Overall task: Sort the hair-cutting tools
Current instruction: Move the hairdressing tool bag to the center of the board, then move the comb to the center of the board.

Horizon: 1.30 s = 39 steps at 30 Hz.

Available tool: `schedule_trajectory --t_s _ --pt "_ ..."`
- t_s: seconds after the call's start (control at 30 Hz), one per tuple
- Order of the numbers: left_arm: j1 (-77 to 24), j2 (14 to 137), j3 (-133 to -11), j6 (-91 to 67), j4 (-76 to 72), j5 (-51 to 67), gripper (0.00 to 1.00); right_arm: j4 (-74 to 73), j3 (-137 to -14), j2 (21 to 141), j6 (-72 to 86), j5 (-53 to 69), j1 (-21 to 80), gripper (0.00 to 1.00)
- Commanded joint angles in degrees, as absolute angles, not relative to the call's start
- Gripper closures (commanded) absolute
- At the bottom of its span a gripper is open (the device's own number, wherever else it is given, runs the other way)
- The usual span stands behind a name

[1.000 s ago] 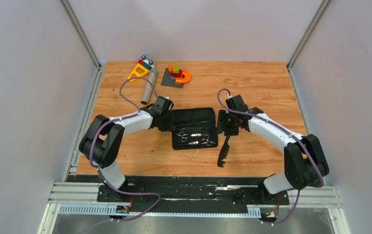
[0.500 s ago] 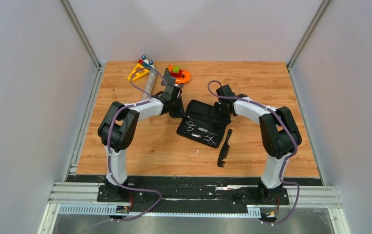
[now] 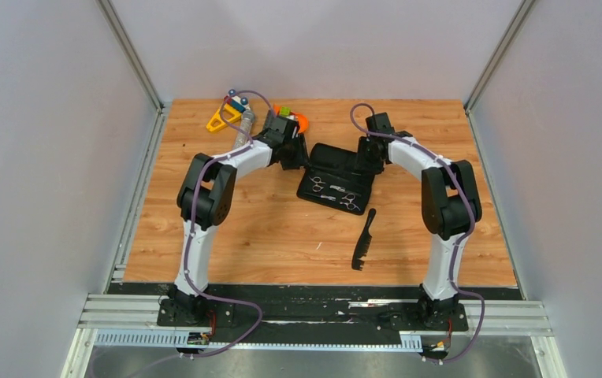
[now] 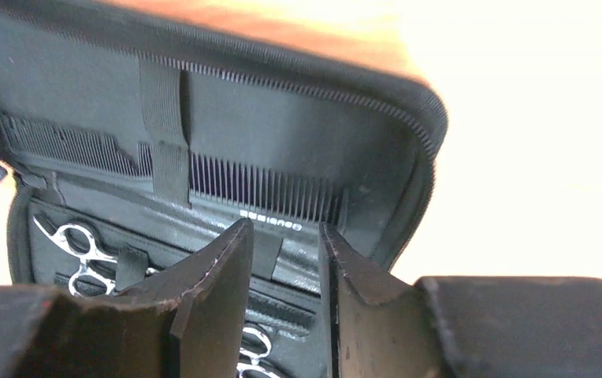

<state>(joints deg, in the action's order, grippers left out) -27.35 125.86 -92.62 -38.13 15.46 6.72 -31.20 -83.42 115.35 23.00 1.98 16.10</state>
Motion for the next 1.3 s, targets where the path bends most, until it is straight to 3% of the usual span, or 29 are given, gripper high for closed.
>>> schedule_trajectory --t_s 0.0,0.1,0.27,0.43,0.73,0.97,1.27 --pt "-26.3 123.08 -95.07 -34.91 17.21 4.97 0.43 -30.44 -86.43 110.28 20.35 0.68 15.39 0.6" --pt "-26.11 118.02 -91.62 -32.81 17.16 2.24 0.3 -33.93 -81.1 104.2 22.37 0.61 15.51 0.49" --pt "-26.1 105.75 -84.01 -29.42 17.93 0.36 0.18 -40.12 -68.51 93.27 27.3 -3.13 16.98 0.39" --pt "-26.3 95.36 -74.37 -27.14 19.93 1.16 0.09 -41.75 -60.65 88.22 30.91 -1.17 19.43 0.38" --pt "-26.89 76.07 -58.7 -27.58 26.38 -4.84 0.07 -38.42 -57.12 91.76 32.62 -1.17 22.44 0.49" --pt "-26.88 65.49 -54.72 -28.6 31.93 -11.46 0.07 -34.72 -53.26 95.8 31.63 -2.37 24.28 0.55" --pt "-26.81 59.05 -55.24 -23.75 35.33 -13.9 0.07 -35.02 -52.15 96.8 25.81 0.9 33.9 0.79"
